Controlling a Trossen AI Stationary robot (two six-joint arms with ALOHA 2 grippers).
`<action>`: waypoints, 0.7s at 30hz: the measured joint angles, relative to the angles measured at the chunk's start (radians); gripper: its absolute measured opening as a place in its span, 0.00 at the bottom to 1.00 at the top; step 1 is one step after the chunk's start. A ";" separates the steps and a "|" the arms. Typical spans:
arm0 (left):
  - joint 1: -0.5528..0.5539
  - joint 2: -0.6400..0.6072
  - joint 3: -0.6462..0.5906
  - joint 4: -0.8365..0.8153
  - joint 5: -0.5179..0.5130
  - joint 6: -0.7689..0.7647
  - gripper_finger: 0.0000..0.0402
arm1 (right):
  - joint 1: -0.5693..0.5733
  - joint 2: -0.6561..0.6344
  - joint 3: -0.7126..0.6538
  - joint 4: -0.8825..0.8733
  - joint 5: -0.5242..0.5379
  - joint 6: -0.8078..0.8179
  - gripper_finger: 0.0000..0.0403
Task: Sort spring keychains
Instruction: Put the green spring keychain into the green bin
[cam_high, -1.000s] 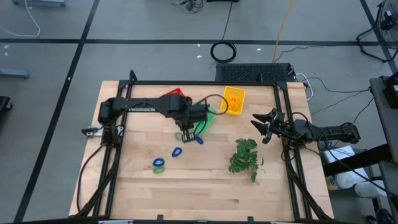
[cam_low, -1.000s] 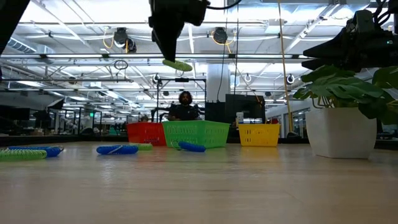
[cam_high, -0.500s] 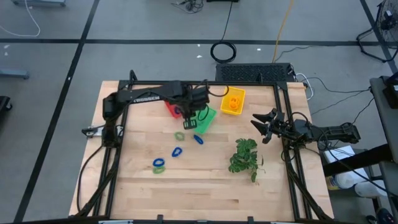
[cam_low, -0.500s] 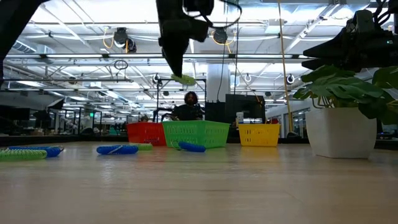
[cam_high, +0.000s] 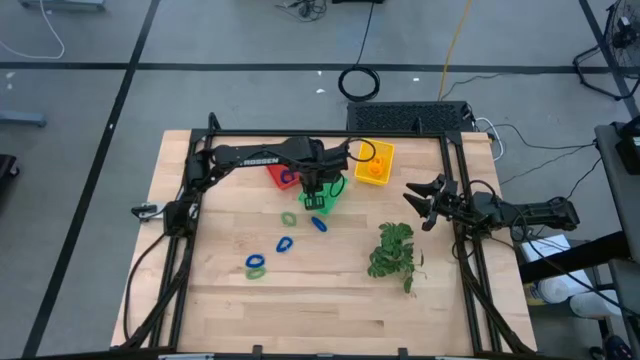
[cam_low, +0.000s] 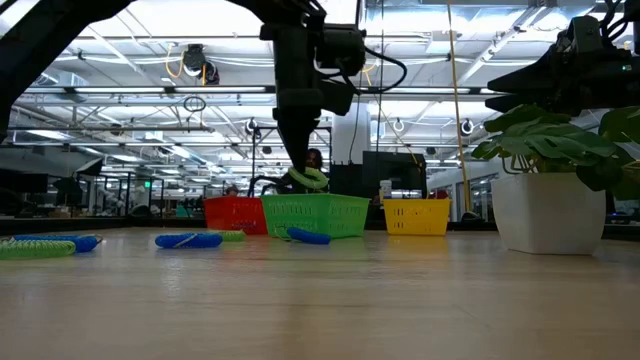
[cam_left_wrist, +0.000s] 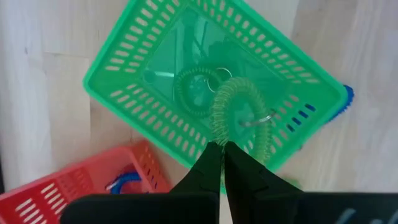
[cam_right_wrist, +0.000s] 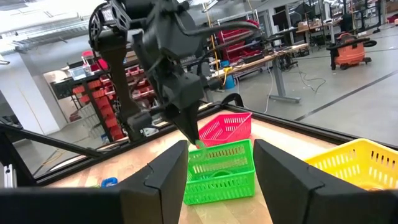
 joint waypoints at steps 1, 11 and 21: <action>0.002 0.008 0.000 0.005 0.000 0.000 0.01 | 0.000 0.000 0.000 0.000 0.000 0.000 0.42; 0.023 0.098 -0.005 0.096 -0.001 0.003 0.01 | 0.000 0.000 0.000 0.000 0.000 0.000 0.42; 0.032 0.124 -0.005 0.110 0.018 0.009 0.07 | 0.000 0.000 0.000 0.000 0.000 0.000 0.42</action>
